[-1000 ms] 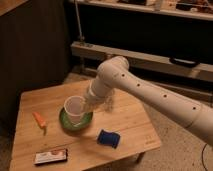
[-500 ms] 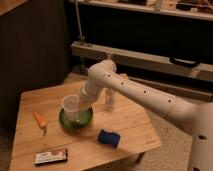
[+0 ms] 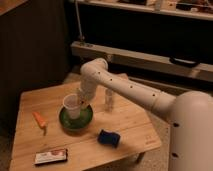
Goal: Place the ceramic cup in the ceramic bowl
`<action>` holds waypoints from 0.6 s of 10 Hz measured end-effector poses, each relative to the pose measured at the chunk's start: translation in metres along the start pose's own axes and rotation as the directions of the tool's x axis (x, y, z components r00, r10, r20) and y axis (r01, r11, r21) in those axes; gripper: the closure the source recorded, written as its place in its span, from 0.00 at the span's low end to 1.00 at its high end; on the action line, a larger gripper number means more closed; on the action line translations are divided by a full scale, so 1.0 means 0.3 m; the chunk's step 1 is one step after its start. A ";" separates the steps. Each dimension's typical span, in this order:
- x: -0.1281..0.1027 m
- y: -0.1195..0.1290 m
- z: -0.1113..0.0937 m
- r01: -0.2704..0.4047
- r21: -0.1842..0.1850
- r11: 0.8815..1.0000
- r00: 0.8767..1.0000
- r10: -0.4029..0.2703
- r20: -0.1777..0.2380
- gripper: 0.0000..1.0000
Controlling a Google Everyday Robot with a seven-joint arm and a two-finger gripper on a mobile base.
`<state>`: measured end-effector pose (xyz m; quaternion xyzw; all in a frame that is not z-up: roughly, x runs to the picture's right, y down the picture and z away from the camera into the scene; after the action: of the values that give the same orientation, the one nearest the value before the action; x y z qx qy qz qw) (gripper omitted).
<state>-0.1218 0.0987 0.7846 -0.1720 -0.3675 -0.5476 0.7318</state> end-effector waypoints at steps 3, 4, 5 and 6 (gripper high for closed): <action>-0.021 0.044 0.003 -0.031 0.006 0.999 0.999 0.031 0.010 0.20; -0.025 0.035 -0.014 -0.033 0.015 0.999 0.999 0.033 0.010 0.20; -0.033 0.026 -0.031 -0.032 0.024 0.999 0.999 0.032 0.012 0.20; -0.041 0.014 -0.042 -0.033 0.037 0.999 0.999 0.033 0.018 0.20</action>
<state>-0.1152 0.1001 0.7677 -0.1691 -0.3812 -0.5269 0.7406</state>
